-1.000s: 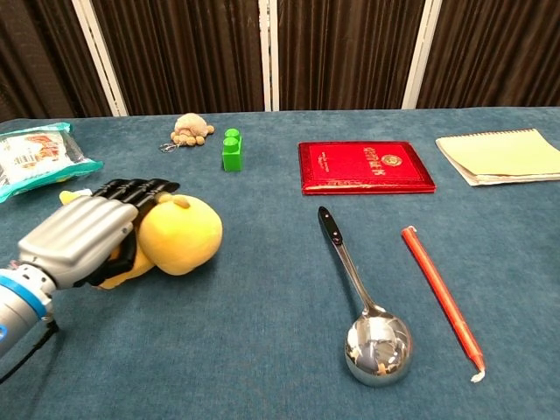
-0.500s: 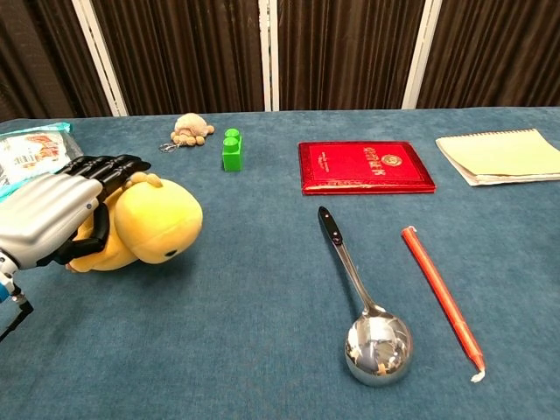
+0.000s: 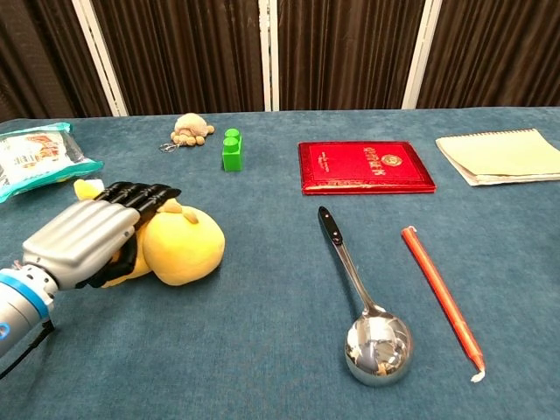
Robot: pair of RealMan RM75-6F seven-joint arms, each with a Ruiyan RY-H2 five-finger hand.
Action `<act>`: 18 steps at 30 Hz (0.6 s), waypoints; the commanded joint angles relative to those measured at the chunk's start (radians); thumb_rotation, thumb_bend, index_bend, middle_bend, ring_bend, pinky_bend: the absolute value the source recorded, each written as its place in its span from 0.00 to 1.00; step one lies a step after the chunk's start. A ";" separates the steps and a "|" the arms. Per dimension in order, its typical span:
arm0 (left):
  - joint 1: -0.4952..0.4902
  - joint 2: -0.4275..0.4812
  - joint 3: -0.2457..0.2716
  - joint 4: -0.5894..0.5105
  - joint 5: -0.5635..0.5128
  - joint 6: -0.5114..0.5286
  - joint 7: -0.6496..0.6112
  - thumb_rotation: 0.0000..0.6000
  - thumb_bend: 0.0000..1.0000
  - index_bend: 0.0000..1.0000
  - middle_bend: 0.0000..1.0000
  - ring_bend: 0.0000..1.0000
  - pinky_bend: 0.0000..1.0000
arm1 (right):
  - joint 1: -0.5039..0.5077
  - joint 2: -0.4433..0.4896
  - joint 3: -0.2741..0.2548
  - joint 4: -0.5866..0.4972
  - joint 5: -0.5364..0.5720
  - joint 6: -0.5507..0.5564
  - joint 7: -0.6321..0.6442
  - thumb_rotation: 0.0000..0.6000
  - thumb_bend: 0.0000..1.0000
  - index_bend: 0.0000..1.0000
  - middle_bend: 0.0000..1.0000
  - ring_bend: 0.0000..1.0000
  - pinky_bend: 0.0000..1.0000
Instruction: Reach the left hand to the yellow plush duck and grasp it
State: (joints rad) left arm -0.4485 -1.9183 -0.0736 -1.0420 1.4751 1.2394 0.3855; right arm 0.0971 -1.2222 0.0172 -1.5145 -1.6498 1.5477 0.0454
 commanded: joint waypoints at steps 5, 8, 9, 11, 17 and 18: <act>-0.011 -0.002 0.035 -0.087 0.067 0.044 0.054 1.00 1.00 0.00 0.00 0.00 0.00 | -0.001 0.001 -0.001 -0.001 -0.003 0.003 0.002 1.00 0.13 0.00 0.00 0.00 0.00; -0.005 0.010 0.038 -0.132 0.075 0.060 0.075 1.00 1.00 0.00 0.00 0.00 0.00 | -0.002 0.002 -0.001 0.000 -0.007 0.008 0.005 1.00 0.13 0.00 0.00 0.00 0.00; -0.001 0.020 0.039 -0.152 0.081 0.073 0.081 1.00 1.00 0.00 0.00 0.00 0.00 | -0.003 0.003 -0.001 0.000 -0.006 0.010 0.007 1.00 0.13 0.00 0.00 0.00 0.00; 0.008 0.040 0.039 -0.181 0.086 0.092 0.090 1.00 1.00 0.00 0.00 0.00 0.00 | -0.003 0.004 0.000 0.000 -0.005 0.011 0.010 1.00 0.13 0.00 0.00 0.00 0.00; 0.048 0.124 0.039 -0.269 0.090 0.158 0.092 1.00 1.00 0.00 0.00 0.00 0.00 | -0.003 0.004 0.000 0.000 -0.006 0.013 0.011 1.00 0.13 0.00 0.00 0.00 0.00; 0.063 0.153 0.044 -0.292 0.092 0.177 0.091 1.00 1.00 0.00 0.00 0.00 0.00 | -0.004 0.004 0.000 0.000 -0.006 0.013 0.009 1.00 0.13 0.00 0.00 0.00 0.00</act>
State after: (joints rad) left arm -0.4116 -1.8090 -0.0344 -1.2954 1.5628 1.3816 0.4768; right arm 0.0935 -1.2181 0.0176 -1.5143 -1.6560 1.5604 0.0547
